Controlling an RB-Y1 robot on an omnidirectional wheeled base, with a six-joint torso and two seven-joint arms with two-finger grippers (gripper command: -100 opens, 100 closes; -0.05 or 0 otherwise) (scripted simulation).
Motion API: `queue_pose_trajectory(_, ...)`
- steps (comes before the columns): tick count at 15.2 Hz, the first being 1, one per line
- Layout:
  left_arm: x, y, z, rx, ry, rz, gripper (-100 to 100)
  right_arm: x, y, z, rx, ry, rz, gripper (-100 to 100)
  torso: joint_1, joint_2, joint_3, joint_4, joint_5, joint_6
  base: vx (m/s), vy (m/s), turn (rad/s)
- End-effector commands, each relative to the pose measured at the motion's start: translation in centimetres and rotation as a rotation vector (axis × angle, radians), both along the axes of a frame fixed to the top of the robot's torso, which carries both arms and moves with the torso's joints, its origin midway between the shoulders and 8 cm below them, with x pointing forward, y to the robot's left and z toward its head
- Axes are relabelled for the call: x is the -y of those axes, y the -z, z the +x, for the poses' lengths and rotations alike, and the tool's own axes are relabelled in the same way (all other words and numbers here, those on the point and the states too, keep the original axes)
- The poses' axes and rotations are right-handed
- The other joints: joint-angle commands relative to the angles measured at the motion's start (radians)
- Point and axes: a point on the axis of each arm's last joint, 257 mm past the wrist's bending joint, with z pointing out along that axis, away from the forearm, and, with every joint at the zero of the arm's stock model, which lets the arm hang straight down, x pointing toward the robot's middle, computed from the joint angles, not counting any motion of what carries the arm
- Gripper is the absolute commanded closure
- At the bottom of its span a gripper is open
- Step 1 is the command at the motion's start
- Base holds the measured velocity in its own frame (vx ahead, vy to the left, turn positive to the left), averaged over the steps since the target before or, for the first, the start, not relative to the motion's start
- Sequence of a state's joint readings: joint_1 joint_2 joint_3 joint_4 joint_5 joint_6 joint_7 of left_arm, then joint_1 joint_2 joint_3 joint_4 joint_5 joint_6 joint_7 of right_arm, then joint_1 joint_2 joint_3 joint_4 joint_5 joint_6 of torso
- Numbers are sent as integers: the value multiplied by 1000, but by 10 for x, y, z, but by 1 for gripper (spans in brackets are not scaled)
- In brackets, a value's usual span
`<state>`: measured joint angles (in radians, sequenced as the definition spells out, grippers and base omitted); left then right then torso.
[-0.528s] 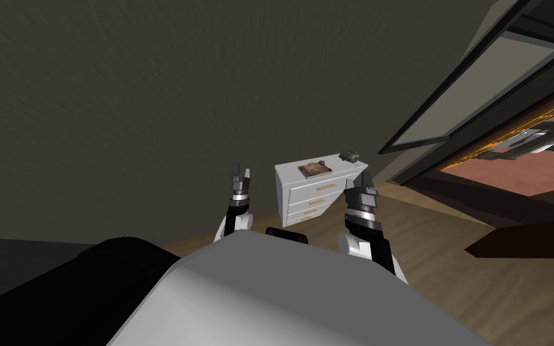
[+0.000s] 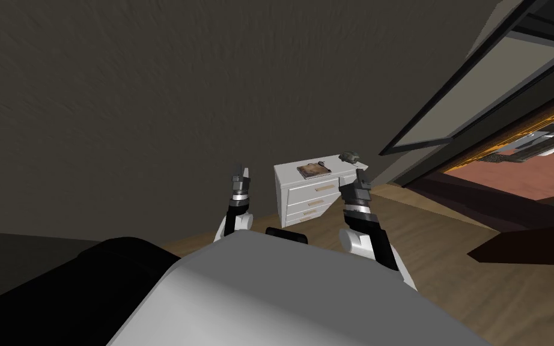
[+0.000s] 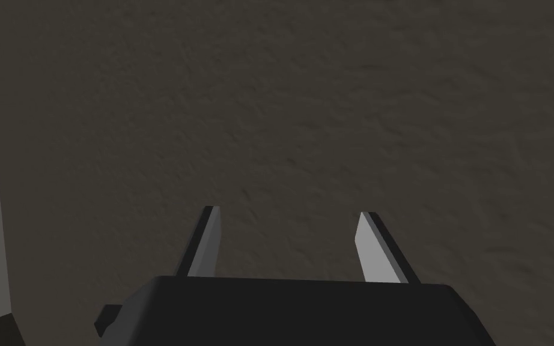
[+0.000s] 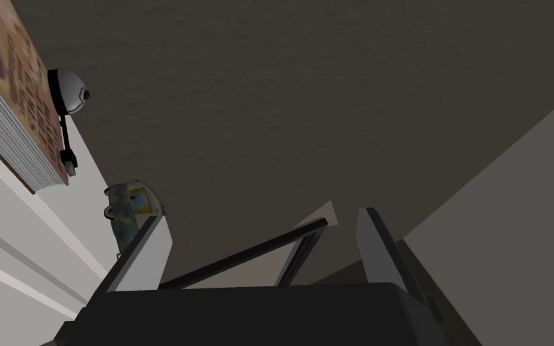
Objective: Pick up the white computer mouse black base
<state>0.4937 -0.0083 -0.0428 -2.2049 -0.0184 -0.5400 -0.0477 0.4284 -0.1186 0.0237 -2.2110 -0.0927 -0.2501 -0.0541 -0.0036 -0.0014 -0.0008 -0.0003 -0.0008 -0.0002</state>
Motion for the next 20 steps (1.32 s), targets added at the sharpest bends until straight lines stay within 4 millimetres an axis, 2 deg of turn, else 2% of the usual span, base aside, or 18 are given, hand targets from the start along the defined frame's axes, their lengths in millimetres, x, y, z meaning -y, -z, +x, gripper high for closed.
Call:
queue_pose_trajectory(1, 0, 0, 0, 0, 0, 0, 0, -2, 3, 6, -18, -32, 38, -100, 0, 0, 0, 0, 0, 0, 10, -39, 29)
queue_pose_trajectory(2, 0, 0, 0, 0, 0, 0, 0, -5, 5, 14, -39, -59, 63, -100, 0, 0, 0, 0, 0, 0, 11, -49, 37)
queue_pose_trajectory(4, 0, 0, 0, 0, 0, 0, 0, -5, 5, 14, -39, -67, 81, -100, 0, 0, 0, 0, 0, 0, 9, -44, 20)
queue_pose_trajectory(7, 0, 0, 0, 0, 0, 0, 0, -12, 7, 31, -77, -132, 157, -100, 0, 0, 0, 0, 0, 0, 13, -47, 32)
queue_pose_trajectory(9, 0, 0, 0, 0, 0, 0, 0, -12, 10, 32, -88, -143, 185, -100, 0, 0, 0, 0, 0, 0, 12, -49, 26)
queue_pose_trajectory(10, 0, 0, 0, 0, 0, 0, 0, -16, 11, 41, -110, -171, 216, -100, 0, 0, 0, 0, 0, 0, 10, -46, 28)
queue_pose_trajectory(15, 0, 0, 0, 0, 0, 0, 0, -21, 15, 51, -148, -222, 308, -100, 0, 0, 0, 0, 0, 0, 7, -45, 29)
queue_pose_trajectory(16, 0, 0, 0, 0, 0, 0, 0, -26, 15, 60, -170, -248, 337, -100, 0, 0, 0, 0, 0, 0, 13, -51, 30)
queue_pose_trajectory(19, 0, 0, 0, 0, 0, 0, 0, -26, 17, 61, -181, -262, 376, -100, 0, 0, 0, 0, 0, 0, 11, -41, 22)
queue_pose_trajectory(20, 0, 0, 0, 0, 0, 0, 0, -32, 18, 70, -209, -292, 417, -100, 1, 0, 0, 0, 0, 0, 5, -29, 30)
